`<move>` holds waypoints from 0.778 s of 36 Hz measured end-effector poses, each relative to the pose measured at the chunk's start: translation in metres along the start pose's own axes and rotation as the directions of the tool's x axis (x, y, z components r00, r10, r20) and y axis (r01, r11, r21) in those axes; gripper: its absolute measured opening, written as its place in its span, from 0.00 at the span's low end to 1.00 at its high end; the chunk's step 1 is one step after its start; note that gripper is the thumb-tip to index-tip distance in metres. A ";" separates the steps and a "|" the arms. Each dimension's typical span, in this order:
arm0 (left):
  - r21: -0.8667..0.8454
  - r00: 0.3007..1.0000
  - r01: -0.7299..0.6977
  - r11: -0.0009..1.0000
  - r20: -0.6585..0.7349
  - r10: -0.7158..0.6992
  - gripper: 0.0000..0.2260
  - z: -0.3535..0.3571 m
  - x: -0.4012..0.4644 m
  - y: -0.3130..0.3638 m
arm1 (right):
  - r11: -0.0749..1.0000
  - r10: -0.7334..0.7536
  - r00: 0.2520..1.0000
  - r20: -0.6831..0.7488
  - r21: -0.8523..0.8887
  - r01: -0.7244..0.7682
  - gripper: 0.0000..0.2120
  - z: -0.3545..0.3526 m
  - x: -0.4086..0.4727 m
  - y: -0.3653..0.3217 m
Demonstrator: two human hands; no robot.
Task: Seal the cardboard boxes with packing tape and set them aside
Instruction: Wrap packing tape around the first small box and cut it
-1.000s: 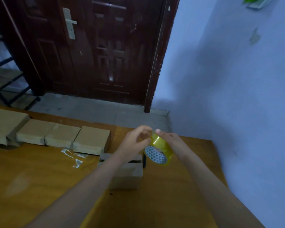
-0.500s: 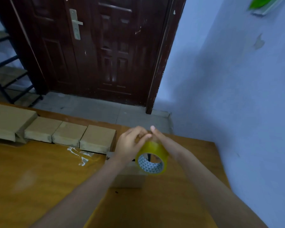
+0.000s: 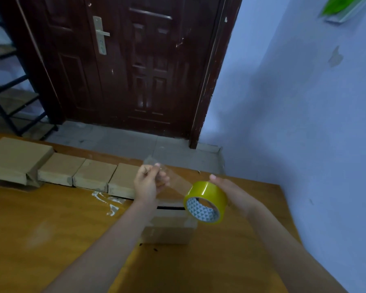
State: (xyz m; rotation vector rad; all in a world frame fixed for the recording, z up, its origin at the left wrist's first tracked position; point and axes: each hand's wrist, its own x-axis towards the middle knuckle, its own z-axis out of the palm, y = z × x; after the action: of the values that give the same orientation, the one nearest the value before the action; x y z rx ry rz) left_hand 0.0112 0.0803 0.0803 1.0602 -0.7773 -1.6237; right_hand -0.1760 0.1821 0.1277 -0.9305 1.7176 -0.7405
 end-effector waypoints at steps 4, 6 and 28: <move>-0.095 0.996 0.095 0.991 0.012 -0.094 0.07 -0.005 0.000 0.001 | 0.995 -0.087 0.994 0.068 -0.050 0.090 0.14 -0.004 -0.002 -0.002; -0.098 0.993 0.117 0.988 0.015 -0.116 0.07 -0.008 0.001 0.002 | 0.988 -0.116 0.988 0.107 -0.092 0.126 0.06 -0.008 -0.002 -0.005; 0.103 0.980 0.047 0.994 -0.196 -0.026 0.05 -0.047 -0.008 -0.006 | 0.675 0.001 0.978 0.211 -0.721 0.155 0.19 -0.036 0.055 0.005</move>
State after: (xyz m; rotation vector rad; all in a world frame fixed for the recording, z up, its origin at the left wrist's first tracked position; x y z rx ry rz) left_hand 0.0526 0.0903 0.0580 1.2951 -0.7236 -1.4953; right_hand -0.2225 0.1396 0.1090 -1.5776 1.8179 0.0567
